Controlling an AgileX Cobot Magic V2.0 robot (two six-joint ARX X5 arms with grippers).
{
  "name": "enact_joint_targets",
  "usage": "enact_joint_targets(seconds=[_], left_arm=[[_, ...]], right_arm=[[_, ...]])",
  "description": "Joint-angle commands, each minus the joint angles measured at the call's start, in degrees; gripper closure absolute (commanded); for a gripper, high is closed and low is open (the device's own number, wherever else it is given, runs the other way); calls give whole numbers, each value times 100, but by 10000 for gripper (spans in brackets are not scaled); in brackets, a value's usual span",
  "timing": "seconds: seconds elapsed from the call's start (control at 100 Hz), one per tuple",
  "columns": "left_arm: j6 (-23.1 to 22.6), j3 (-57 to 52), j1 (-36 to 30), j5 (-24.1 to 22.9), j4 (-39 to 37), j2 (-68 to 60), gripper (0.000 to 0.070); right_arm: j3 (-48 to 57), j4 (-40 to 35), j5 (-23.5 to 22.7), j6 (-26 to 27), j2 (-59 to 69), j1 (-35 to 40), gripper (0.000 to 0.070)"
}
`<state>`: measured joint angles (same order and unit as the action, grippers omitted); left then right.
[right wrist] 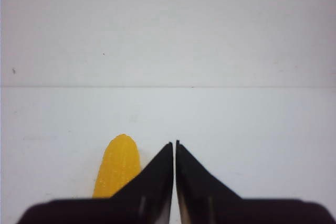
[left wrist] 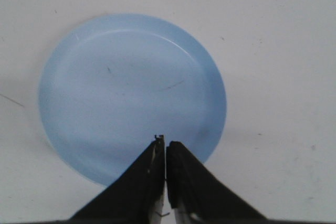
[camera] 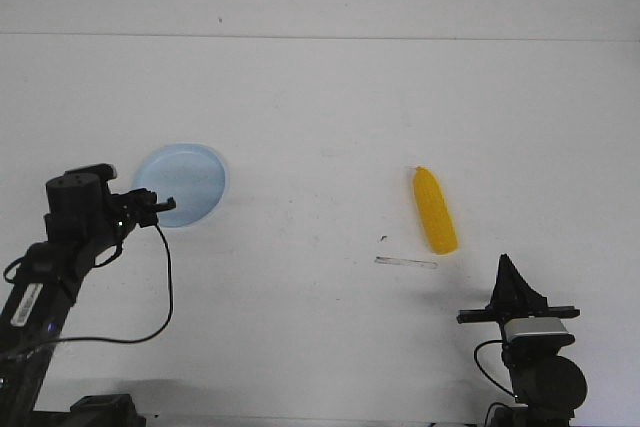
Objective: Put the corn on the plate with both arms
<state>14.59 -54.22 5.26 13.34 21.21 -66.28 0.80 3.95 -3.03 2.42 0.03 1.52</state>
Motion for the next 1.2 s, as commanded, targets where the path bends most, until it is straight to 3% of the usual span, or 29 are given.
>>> enact_joint_targets(seconds=[0.0, 0.09, 0.16, 0.36, 0.47, 0.53, 1.0, 1.19], left_arm=[[802, -164, 378, 754, 74, -367, 698], [975, -186, 848, 1606, 42, -739, 698], [997, -186, 1263, 1840, 92, -994, 698], [1051, -186, 2041, 1838, 131, -1475, 674], [1032, -186, 2120, 1794, 114, -1641, 529], [1032, -186, 2120, 1790, 76, -1733, 486], [1029, -186, 1792, 1762, -350, -2415, 483], [1010, -186, 1657, 1364, -350, -2452, 484]], right_arm=[[-7, 57, 4, 57, 2, 13, 695], [-7, 59, 4, 57, 2, 13, 695], [-7, 57, 4, 57, 2, 13, 695], [-7, 59, 4, 57, 2, 13, 695], [-7, 57, 4, 57, 2, 13, 695], [-7, 59, 4, 57, 2, 13, 695], [-7, 59, 4, 57, 2, 13, 695], [-7, 57, 4, 57, 2, 13, 695]])
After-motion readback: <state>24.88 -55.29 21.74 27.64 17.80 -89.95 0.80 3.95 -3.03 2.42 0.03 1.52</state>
